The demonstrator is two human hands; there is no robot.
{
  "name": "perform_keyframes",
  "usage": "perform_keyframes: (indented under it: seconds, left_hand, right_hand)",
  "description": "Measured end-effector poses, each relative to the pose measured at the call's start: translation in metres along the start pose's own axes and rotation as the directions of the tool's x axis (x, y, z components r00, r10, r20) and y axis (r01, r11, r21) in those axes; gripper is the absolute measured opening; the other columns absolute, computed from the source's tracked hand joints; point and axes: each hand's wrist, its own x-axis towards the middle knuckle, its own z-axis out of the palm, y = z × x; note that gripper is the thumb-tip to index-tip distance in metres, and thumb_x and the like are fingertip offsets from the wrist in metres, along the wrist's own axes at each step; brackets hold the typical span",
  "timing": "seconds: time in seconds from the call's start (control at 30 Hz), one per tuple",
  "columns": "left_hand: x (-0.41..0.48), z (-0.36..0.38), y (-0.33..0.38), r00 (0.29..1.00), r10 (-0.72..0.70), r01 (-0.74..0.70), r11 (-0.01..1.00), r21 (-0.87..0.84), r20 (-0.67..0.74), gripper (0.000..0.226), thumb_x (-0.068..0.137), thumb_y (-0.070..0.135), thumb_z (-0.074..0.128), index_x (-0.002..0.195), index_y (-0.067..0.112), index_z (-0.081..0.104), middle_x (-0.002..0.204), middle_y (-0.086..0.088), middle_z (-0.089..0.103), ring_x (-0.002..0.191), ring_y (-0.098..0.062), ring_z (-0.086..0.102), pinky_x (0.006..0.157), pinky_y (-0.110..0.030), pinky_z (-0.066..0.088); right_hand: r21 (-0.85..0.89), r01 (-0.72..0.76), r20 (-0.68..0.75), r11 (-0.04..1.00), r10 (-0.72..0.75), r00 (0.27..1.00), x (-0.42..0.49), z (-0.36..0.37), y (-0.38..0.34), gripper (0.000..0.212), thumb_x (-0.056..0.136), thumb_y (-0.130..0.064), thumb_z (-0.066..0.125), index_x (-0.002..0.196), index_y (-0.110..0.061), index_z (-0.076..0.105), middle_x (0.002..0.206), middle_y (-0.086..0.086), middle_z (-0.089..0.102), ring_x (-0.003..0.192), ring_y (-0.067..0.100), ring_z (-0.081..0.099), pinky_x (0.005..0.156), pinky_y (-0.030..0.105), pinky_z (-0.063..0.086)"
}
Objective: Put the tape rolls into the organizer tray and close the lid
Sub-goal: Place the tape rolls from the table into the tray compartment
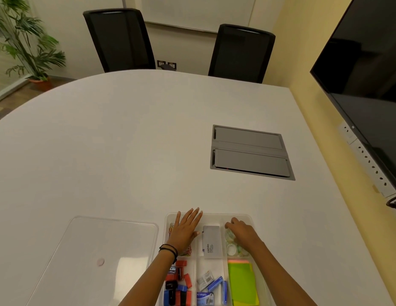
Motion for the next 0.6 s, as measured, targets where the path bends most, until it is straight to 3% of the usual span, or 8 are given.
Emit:
perform_keyframes:
  seconds: [0.13,0.33,0.6]
  left_hand:
    - [0.001,0.001,0.000,1.000,0.002,-0.002,1.000,-0.007,-0.006,0.062,0.099,0.029,0.039,0.146,0.021,0.000,0.158,-0.005,-0.003,0.146,-0.024,-0.003,0.112,-0.049,-0.015]
    - [0.000,0.002,0.000,1.000,0.003,-0.003,1.000,0.000,0.003,0.061,0.100,0.032,0.036,0.146,0.022,-0.002,0.158,-0.004,-0.004,0.146,-0.023,-0.004,0.113,-0.048,-0.015]
    - [0.000,0.000,0.001,1.000,0.010,-0.011,0.999,-0.033,-0.024,0.061,0.098,0.028,0.042,0.147,0.019,0.005,0.158,-0.006,0.002,0.145,-0.027,0.002,0.111,-0.052,-0.013]
  right_hand:
    - [0.043,-0.077,-0.019,0.996,0.078,0.997,-0.003,0.001,0.002,0.044,0.087,-0.004,0.056,0.128,-0.013,0.043,0.130,0.011,0.046,0.106,0.028,0.055,0.080,0.036,0.049]
    - [0.124,-0.132,-0.083,0.983,0.143,0.986,-0.010,0.005,-0.001,0.043,0.089,-0.008,0.052,0.130,-0.013,0.041,0.131,0.011,0.046,0.107,0.025,0.055,0.083,0.033,0.049]
    - [0.120,0.016,-0.081,0.993,-0.007,0.997,-0.010,0.009,0.000,0.051,0.089,-0.001,0.049,0.136,-0.016,0.038,0.143,0.011,0.036,0.124,0.025,0.045,0.096,0.032,0.047]
